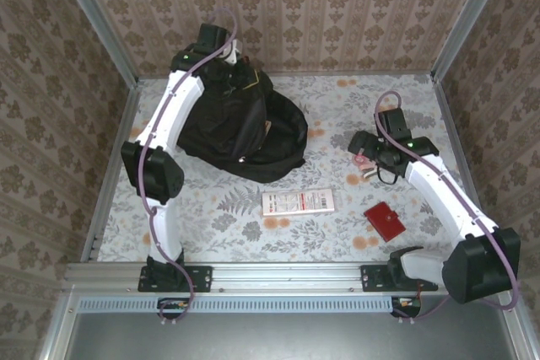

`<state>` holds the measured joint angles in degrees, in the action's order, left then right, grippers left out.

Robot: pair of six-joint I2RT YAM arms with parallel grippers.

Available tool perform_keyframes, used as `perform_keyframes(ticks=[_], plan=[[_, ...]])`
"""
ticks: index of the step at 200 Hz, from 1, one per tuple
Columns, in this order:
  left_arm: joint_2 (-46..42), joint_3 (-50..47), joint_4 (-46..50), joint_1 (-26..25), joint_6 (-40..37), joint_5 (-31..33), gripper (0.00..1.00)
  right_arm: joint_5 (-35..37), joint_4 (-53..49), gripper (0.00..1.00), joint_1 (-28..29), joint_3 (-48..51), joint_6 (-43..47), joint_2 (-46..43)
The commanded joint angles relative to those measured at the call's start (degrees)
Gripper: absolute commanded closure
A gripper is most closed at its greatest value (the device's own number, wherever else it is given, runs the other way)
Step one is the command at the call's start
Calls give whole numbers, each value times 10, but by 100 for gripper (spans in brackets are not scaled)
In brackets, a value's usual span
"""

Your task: Pack books, pencil case, and school supplies into a backpack

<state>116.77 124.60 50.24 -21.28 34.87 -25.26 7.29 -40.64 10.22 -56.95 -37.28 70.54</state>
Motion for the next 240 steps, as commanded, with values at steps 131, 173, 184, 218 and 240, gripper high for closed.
perform_keyframes(ticks=[131, 173, 184, 218, 240], plan=[[-50, -143, -24, 9, -27, -12, 100, -307, 126, 11, 8, 90, 12, 144], [-46, -180, -52, -15, -17, -16, 100, -343, 191, 15, 8, 143, 8, 174], [-44, -178, -52, -17, -16, -17, 100, -368, 210, 17, 7, 152, 5, 183], [-44, -173, -49, -18, -15, -16, 100, -437, 284, 23, 5, 190, -20, 212], [-44, -173, -48, -18, -14, -13, 100, -485, 355, 29, 4, 216, -51, 232]])
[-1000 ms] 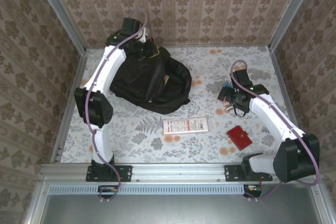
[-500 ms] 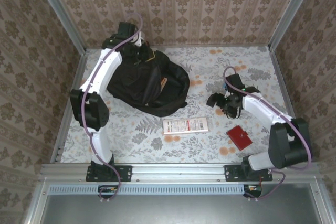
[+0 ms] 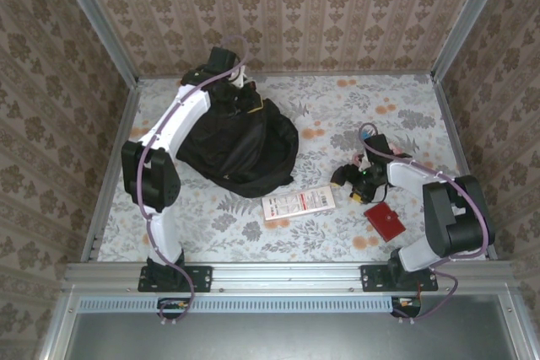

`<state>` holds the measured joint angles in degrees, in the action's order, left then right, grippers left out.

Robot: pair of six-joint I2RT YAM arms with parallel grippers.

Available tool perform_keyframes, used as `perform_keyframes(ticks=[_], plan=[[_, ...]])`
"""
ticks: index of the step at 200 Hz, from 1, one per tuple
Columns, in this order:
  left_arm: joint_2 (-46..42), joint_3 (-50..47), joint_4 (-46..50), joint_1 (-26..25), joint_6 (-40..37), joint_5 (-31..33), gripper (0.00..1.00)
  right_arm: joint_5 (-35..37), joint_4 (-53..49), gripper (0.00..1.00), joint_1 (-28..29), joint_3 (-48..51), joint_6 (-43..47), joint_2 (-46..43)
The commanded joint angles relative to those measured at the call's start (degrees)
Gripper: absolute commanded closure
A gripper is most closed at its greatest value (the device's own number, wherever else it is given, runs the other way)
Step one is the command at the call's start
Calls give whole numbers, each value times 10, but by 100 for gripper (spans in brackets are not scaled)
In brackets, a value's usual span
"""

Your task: Pack books, pencil case, and school supplies into a backpack

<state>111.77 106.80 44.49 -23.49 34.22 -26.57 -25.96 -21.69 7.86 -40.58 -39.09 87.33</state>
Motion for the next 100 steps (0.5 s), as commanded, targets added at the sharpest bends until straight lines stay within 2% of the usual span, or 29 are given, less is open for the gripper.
perform_keyframes(ticks=[1, 19, 38, 100], plan=[[7, 6, 9, 4, -7, 0, 100, -155, 170, 29, 28, 53, -34, 65], [9, 3, 8, 4, -5, 0, 100, -173, 208, 35, 27, 62, -51, 76], [12, 3, 8, 2, -4, -3, 100, -193, 235, 37, 28, 70, -63, 76], [13, 12, 16, 2, -7, -2, 100, -161, 184, 40, 39, 87, -22, 38]])
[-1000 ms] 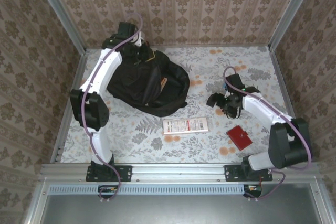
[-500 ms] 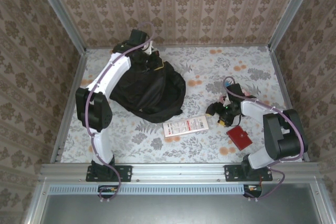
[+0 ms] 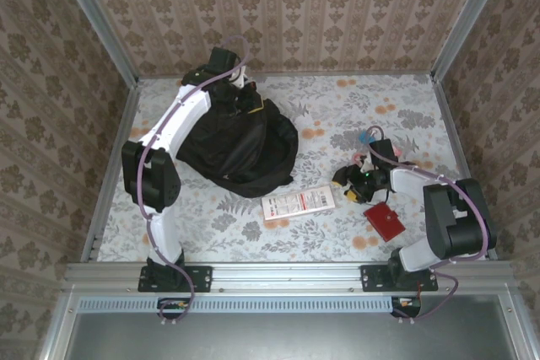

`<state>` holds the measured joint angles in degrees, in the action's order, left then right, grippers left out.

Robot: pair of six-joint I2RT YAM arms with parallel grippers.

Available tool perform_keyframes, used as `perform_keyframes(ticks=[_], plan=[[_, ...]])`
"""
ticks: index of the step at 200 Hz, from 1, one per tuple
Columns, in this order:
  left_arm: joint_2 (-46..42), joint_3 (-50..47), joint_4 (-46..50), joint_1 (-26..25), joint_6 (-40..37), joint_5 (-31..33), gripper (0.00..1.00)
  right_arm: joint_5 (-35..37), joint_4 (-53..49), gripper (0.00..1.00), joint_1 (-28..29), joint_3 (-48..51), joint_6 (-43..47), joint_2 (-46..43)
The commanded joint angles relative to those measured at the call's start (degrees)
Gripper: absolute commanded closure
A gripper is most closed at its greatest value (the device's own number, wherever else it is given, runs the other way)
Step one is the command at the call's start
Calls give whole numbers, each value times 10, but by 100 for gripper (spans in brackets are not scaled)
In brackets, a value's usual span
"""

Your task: Pack books, pencil case, and school supplies into a backpack

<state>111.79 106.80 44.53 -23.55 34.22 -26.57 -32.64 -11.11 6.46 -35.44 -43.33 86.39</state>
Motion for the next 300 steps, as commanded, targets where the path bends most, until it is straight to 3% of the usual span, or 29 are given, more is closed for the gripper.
perform_keyframes(ticks=[1, 68, 160, 233, 278, 300], plan=[[12, 12, 15, 3, -7, -2, 100, -93, 77, 40, 54, 36, 21, 46], [19, 15, 12, 3, -2, -10, 100, -120, 139, 48, 62, 76, -4, 24], [14, 16, 14, 4, -3, -11, 100, -64, 70, 100, 62, 48, 5, -21], [8, 26, 22, 11, -2, -31, 100, -24, -89, 100, 62, -32, -38, -243], [-5, 70, 16, 41, 53, -139, 100, 6, -194, 100, 61, -149, -71, -333], [-11, 111, 26, 43, 62, -154, 100, 6, -231, 100, 60, -215, -88, -339]])
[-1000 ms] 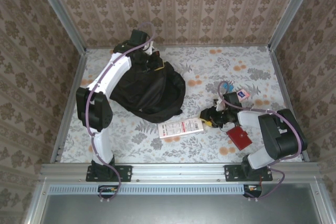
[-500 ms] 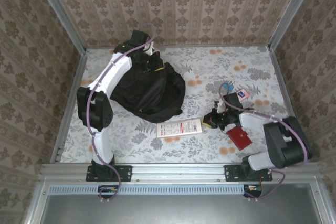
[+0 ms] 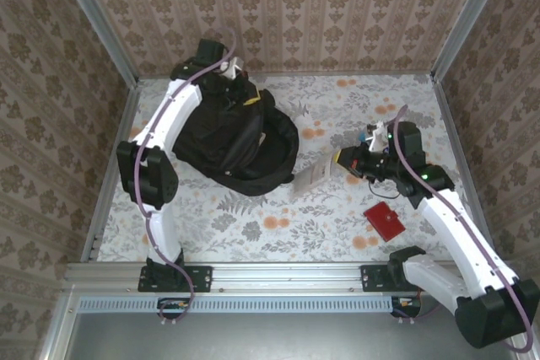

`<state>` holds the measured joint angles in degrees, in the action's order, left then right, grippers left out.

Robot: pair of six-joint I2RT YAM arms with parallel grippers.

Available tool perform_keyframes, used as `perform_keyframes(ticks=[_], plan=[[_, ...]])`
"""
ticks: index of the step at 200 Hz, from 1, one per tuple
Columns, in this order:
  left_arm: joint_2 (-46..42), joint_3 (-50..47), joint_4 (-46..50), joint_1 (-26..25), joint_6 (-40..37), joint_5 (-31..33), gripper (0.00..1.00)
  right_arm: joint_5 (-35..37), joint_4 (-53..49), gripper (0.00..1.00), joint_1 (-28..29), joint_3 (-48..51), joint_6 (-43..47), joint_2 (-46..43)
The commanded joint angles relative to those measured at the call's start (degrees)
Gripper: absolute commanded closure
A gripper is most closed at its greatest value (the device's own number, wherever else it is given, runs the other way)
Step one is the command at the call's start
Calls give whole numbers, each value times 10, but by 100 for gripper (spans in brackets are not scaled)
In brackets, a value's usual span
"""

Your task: Pack books, pencil case, and school supplies into a backpack

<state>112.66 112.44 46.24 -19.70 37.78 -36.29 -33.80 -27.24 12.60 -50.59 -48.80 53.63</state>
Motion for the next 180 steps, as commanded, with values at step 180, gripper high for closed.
perform_keyframes(ticks=[180], plan=[[-64, 65, -157, 1, 235, -172, 100, 42, 194, 100, 71, -333, -194, 244]])
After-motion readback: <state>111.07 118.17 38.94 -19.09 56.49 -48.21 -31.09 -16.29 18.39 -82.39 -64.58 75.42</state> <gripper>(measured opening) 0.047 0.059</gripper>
